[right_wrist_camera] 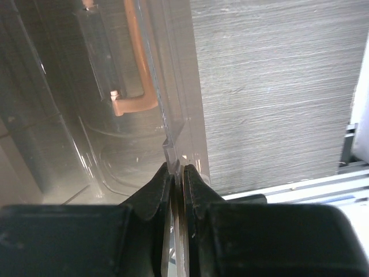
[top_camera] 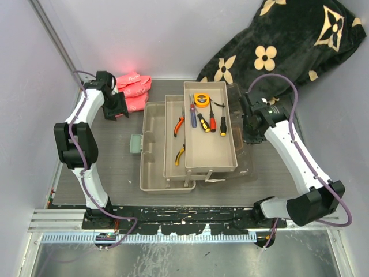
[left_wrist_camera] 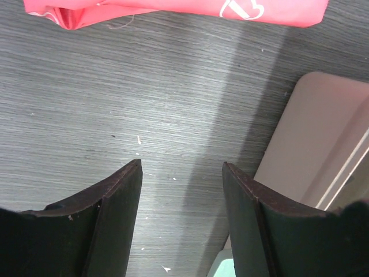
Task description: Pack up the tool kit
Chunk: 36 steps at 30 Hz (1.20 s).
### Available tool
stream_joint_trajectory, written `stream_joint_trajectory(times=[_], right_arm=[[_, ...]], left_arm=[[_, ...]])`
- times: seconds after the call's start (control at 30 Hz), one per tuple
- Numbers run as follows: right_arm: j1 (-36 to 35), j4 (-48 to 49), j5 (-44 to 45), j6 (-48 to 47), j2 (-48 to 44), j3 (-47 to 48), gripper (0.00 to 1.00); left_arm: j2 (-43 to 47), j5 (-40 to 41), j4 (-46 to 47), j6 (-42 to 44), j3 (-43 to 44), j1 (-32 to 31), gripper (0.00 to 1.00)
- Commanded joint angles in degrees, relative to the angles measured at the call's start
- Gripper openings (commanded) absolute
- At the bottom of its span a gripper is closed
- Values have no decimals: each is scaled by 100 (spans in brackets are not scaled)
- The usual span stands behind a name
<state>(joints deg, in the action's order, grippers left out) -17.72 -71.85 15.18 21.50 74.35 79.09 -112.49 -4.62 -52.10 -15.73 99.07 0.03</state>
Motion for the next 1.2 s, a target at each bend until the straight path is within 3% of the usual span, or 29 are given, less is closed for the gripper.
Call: stream_joint_trajectory(times=[0.0,0.57,1.17], right_arm=[[-476,678,972,851,114,999,1],[-1463,-15,2516,1095,613,2525,1],[-3180,-440,3553,1650,1592,3289,1]], left_arm=[[-28,410,192,20,-74,62,58],[-542,127,666,198,-613,181,53],[-671,-957,783,-66,-949,-819,52]])
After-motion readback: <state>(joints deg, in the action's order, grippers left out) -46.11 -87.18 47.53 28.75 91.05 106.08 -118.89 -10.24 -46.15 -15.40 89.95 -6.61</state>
